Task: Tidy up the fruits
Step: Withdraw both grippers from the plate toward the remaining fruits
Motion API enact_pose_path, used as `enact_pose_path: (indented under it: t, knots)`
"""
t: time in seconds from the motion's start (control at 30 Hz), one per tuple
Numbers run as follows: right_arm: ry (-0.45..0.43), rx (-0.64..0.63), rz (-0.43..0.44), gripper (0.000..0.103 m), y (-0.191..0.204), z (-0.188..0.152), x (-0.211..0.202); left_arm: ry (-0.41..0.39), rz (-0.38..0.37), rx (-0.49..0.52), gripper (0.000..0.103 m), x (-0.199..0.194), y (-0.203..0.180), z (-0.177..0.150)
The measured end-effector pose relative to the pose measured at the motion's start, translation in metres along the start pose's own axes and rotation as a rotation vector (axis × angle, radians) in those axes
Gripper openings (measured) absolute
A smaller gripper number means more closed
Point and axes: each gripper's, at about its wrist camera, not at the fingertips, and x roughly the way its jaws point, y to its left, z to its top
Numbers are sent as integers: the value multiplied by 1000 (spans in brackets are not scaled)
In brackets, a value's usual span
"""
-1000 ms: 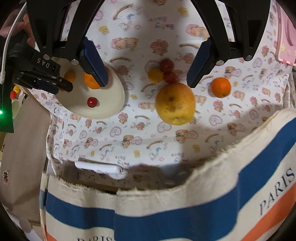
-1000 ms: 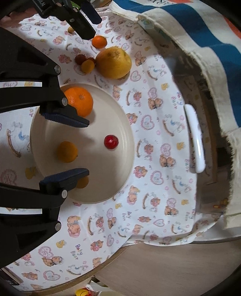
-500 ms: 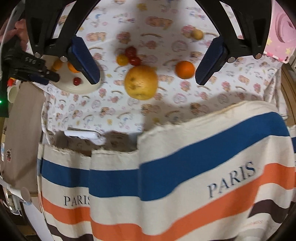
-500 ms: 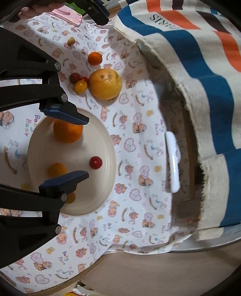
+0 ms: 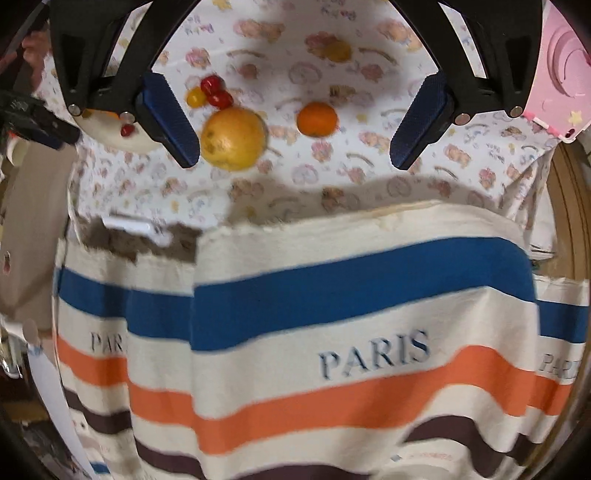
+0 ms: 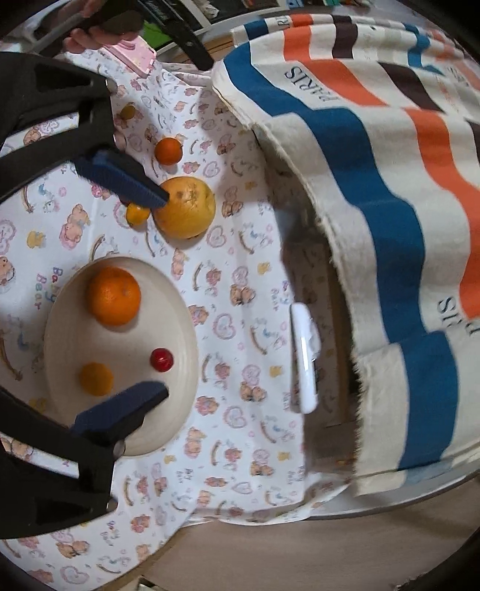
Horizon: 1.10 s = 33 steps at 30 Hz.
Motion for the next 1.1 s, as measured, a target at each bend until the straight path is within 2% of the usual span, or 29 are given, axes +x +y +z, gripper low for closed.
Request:
enact_pose_path:
  t: [0.07, 0.13, 0.2, 0.3, 0.33, 0.57, 0.8, 0.9, 0.97, 1.03, 1.1]
  knots:
    - [-39, -15, -6, 103, 5, -1, -6, -5, 54, 46, 102, 1, 0, 1]
    - [-54, -50, -5, 103, 11, -1, -8, -1, 66, 63, 102, 2, 2, 2]
    - [-74, -76, -9, 103, 17, -2, -10, 5, 73, 46, 102, 3, 7, 3]
    - [-71, -111, -94, 103, 27, -2, -8, 14, 77, 23, 102, 3, 15, 4]
    - [-72, -117, -93, 103, 31, -3, -7, 15, 78, 19, 102, 4, 17, 3]
    - [-58, -165, -39, 103, 61, 6, -1, 25, 76, 29, 102, 9, 21, -5]
    - [-47, -112, 27, 103, 86, 21, 19, 51, 110, 43, 102, 15, 23, -10]
    - [-38, -128, 32, 103, 97, 21, 32, 114, 131, 39, 102, 22, 25, -10]
    - [-44, -143, 20, 103, 102, 18, 39, 181, 143, 27, 102, 29, 28, -11]
    - [-43, -141, 30, 103, 104, 14, 43, 282, 143, 11, 100, 40, 31, -14]
    - [-37, -139, 42, 103, 103, 8, 46, 381, 110, -11, 82, 50, 34, -19]
